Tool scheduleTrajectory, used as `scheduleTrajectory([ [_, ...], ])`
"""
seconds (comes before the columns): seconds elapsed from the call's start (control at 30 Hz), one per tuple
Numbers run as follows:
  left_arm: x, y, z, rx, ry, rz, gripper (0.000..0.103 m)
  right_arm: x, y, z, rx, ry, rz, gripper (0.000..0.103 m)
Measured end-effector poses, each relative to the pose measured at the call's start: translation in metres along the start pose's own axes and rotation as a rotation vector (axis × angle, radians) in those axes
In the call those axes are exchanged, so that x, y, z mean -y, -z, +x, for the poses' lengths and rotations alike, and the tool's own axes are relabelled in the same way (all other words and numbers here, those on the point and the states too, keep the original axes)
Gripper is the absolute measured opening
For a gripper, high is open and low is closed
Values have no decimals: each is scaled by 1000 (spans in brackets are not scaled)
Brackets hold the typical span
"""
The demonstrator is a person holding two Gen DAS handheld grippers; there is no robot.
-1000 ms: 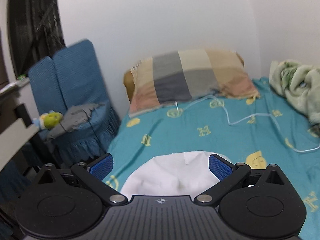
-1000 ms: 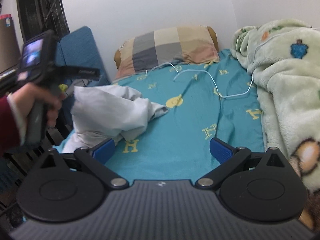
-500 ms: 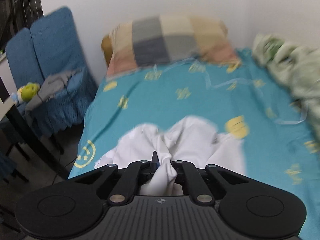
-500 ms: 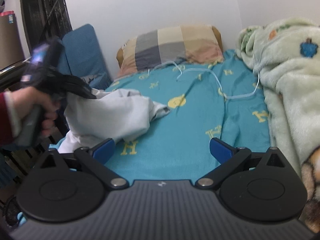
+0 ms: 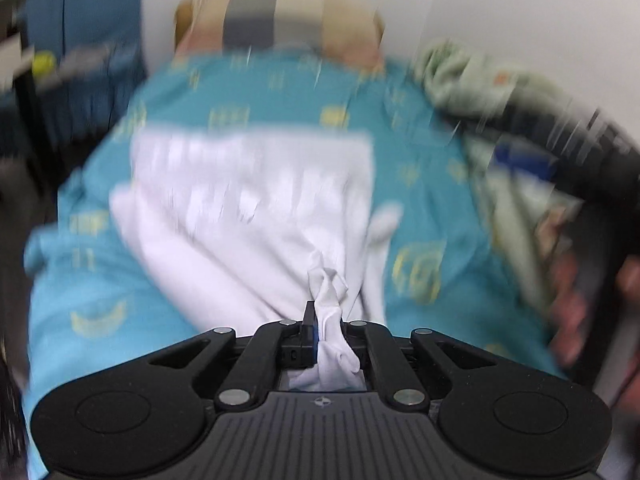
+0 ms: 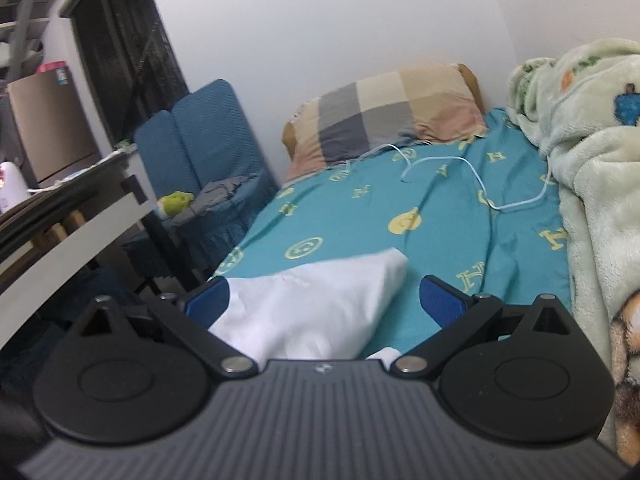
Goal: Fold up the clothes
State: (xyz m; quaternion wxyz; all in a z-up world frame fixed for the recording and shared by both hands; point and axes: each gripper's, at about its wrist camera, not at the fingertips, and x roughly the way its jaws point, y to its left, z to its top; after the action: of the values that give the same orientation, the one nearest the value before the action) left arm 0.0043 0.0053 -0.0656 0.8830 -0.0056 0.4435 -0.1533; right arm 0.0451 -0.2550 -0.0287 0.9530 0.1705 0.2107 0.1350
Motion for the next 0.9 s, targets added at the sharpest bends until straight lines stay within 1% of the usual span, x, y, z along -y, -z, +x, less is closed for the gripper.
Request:
scheduleTrajectory([
  [0.07, -12, 6, 3, -26, 16, -36, 5, 0, 2, -1, -6, 9, 2, 103],
  [0.1, -16, 4, -2, -10, 24, -52, 5, 1, 3, -1, -15, 21, 10, 103],
  [0.17, -24, -2, -13, 27, 45, -87, 9, 4, 4, 5, -41, 29, 43, 103],
  [0.2, -27, -5, -19, 47, 58, -106, 11, 6, 3, 16, -58, 28, 55, 103],
  [0.27, -32, -8, -27, 101, 80, -145, 29, 10, 0, 37, -94, 25, 78, 103],
  [0.3, -34, -9, -29, 128, 87, -166, 34, 11, -2, 47, -112, 23, 90, 103],
  [0.33, -37, -13, -32, 145, 81, -181, 41, 13, -3, 57, -130, 22, 102, 103],
  [0.4, -45, -21, -38, 179, 68, -209, 44, 17, -6, 78, -165, 19, 125, 102],
  [0.43, -51, -25, -37, 189, 69, -229, 49, 19, -7, 89, -183, 17, 137, 101],
  [0.47, -57, -29, -36, 199, 69, -250, 51, 21, -8, 100, -201, 19, 148, 101],
  [0.53, -71, -36, -28, 213, 64, -291, 51, 32, -7, 132, -233, 54, 154, 100],
  [0.57, -77, -37, -25, 218, 48, -303, 52, 38, -6, 147, -243, 73, 158, 98],
  [0.63, -88, -40, -17, 228, 15, -326, 53, 50, -5, 178, -267, 103, 182, 91],
  [0.7, -98, -44, -7, 233, 3, -333, 54, 57, -4, 202, -290, 139, 180, 65],
  [0.73, -102, -46, -3, 233, 2, -337, 54, 60, -4, 213, -301, 155, 173, 62],
  [0.77, -105, -49, 0, 233, 2, -340, 54, 61, -3, 220, -311, 158, 167, 53],
  [0.8, -108, -50, 3, 238, 6, -345, 54, 61, -3, 226, -320, 150, 162, 37],
  [0.87, -115, -52, 6, 252, 14, -363, 54, 56, -5, 226, -318, 140, 137, 19],
  [0.9, -119, -53, 5, 259, 15, -378, 54, 50, -7, 222, -304, 123, 110, 16],
])
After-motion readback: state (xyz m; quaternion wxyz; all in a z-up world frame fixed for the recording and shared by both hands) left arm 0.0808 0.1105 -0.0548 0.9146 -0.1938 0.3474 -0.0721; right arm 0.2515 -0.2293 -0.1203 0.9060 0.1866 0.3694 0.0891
